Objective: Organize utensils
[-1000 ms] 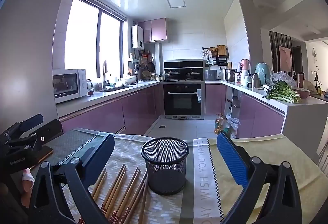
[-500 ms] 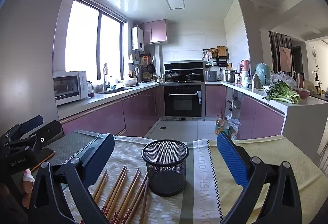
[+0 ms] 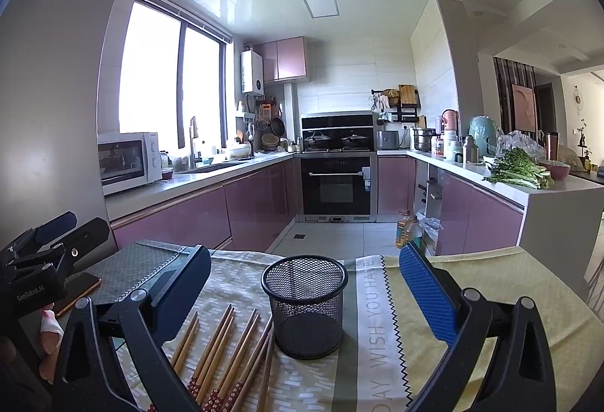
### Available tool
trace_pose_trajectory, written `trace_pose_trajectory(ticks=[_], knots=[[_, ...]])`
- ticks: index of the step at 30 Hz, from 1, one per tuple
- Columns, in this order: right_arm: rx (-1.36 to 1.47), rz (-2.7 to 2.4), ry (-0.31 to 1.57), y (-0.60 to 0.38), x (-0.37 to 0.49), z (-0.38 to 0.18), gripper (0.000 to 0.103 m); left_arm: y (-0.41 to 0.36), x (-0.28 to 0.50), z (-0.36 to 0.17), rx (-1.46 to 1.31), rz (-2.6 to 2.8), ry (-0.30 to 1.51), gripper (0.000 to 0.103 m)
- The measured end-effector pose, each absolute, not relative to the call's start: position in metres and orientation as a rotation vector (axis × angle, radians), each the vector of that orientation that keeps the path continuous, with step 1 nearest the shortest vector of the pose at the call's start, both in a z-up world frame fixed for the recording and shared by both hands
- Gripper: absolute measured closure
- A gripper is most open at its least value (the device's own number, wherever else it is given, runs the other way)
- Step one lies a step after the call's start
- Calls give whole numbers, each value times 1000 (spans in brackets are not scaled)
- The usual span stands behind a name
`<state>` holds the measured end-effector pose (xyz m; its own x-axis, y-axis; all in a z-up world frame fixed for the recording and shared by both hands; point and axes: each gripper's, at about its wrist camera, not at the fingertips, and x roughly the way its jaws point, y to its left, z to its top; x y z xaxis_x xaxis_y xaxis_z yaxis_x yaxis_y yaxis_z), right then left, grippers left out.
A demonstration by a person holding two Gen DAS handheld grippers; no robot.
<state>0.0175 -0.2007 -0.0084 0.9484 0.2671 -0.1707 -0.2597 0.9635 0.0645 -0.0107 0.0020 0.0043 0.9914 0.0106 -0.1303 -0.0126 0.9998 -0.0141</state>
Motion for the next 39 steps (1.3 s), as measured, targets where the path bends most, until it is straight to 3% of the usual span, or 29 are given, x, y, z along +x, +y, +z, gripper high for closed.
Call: trace_pose_trajectory(ticks=[39], knots=[[44,270,188,-198,18,-8,6,5,-10,3,-16,16,133,6]])
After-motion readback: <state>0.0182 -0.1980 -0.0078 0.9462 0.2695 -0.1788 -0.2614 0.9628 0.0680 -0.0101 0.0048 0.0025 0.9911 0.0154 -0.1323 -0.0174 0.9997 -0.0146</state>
